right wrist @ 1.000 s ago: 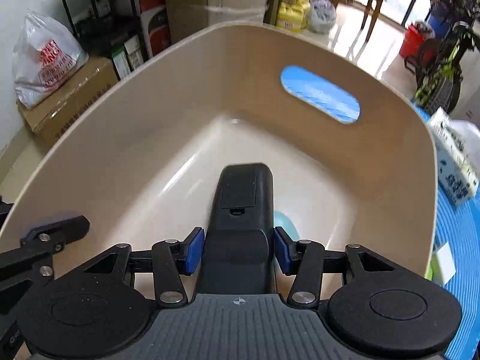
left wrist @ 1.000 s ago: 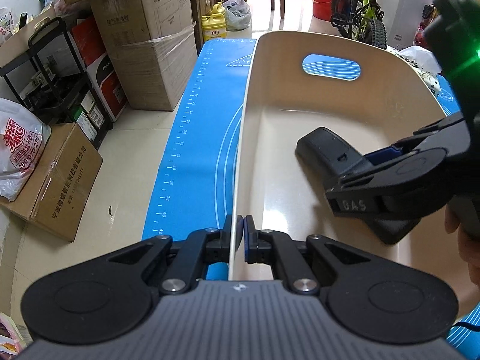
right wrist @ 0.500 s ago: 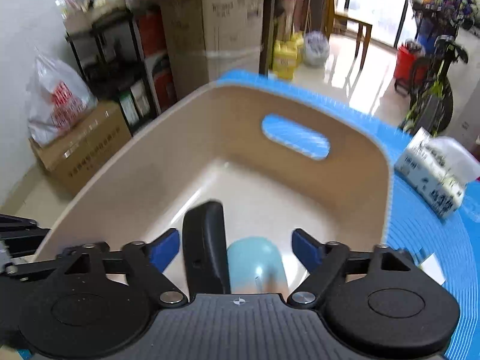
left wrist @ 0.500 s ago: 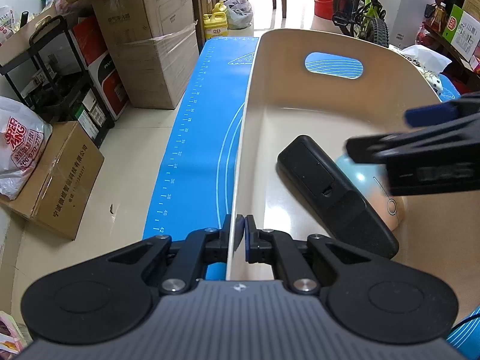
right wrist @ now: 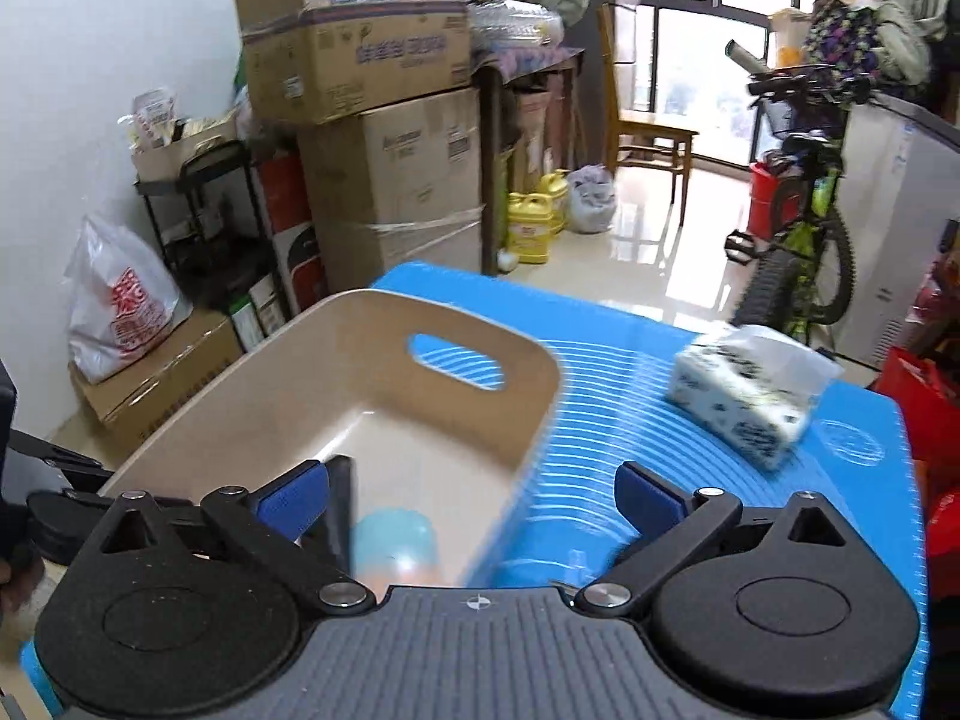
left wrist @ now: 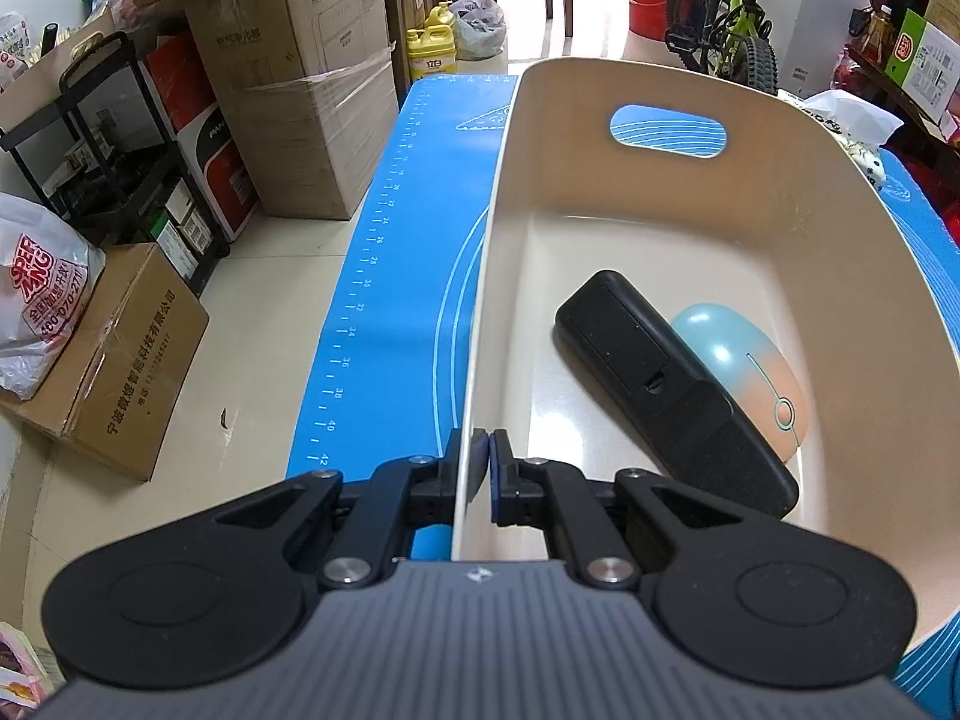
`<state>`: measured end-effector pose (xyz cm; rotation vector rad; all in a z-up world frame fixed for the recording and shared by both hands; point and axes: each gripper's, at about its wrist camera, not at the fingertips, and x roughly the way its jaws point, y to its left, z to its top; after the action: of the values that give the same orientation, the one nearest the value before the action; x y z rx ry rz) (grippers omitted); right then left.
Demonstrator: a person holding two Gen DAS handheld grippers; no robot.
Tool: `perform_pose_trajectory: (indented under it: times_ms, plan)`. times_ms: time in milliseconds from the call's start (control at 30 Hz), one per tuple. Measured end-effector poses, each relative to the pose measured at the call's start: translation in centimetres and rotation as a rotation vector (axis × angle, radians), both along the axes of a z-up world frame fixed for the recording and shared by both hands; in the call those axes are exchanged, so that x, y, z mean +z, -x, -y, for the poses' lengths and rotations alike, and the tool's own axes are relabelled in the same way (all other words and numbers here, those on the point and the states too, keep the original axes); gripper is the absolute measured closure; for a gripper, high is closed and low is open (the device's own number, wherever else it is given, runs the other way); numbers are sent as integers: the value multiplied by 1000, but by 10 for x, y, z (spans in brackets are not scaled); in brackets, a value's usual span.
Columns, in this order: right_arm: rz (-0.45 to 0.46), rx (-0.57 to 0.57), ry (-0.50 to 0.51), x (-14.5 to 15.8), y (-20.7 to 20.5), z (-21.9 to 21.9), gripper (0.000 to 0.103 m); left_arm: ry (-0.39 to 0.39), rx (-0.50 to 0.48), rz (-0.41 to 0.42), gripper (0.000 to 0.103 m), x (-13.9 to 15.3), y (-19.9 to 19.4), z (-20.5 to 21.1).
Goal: Organize rigid objects
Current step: 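Grasp the white charger with the right gripper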
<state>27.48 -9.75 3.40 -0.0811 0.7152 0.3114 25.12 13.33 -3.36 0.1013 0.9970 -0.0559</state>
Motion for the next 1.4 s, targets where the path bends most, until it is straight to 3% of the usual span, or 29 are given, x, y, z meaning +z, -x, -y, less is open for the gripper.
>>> perform_pose_trajectory:
  times_ms: [200, 467, 633, 833, 1200, 1300, 1333, 1400]
  plan:
    - [1, -66, 52, -14, 15, 51, 2, 4, 1, 3, 95, 0, 0, 0]
    - [-94, -156, 130, -69, 22, 107, 2, 6, 4, 1, 95, 0, 0, 0]
    - [-155, -230, 22, -99, 19, 142, 2, 5, 4, 2, 95, 1, 0, 0]
    - [-187, -295, -142, -114, 10, 167, 3, 5, 4, 1, 95, 1, 0, 0]
    - [-251, -313, -227, -140, -7, 173, 32, 4, 5, 1, 95, 0, 0, 0]
    - [-251, -297, -209, -141, -9, 168, 37, 4, 5, 2, 95, 0, 0, 0]
    - [-253, -284, -212, -140, -9, 167, 46, 3, 5, 2, 95, 0, 0, 0]
    - [-253, -285, -233, -140, -9, 166, 48, 4, 5, 1, 95, 0, 0, 0]
